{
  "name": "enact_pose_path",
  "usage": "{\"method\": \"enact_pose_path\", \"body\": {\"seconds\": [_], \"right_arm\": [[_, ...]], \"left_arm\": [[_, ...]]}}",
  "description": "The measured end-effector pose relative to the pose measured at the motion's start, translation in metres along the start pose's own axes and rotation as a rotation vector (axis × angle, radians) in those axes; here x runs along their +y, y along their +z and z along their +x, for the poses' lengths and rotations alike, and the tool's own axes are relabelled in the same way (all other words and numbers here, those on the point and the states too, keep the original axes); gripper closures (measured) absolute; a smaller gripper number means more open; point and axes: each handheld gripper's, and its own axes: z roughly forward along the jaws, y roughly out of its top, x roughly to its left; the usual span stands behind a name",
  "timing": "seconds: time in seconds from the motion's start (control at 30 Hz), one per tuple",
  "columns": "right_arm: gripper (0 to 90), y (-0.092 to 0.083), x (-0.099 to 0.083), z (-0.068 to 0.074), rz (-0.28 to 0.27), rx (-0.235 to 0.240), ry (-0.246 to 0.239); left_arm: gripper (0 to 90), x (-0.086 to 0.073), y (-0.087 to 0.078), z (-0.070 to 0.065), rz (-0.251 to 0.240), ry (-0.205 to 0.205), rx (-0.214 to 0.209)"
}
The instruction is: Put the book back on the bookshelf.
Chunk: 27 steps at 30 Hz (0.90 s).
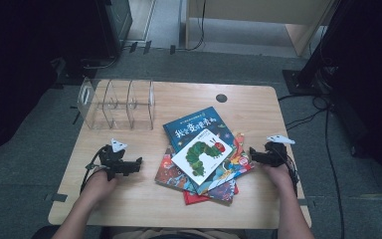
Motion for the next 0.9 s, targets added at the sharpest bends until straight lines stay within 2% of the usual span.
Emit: {"method": "enact_pose_path", "body": {"seconds": [0.73, 0.9], "right_arm": [[15.2, 0.0008, 0.0008, -0.0011, -0.001, 0.009, -0.01], [22.1, -0.0002, 0.0001, -0.0015, -0.014, 0.011, -0.011]], "left_arm": [[0.0, 0.0012, 0.001, 0.0001, 0.001, -0.001, 0.003], [0.0, 0.002, 0.0017, 0.0004, 0.002, -0.002, 0.005]]}}
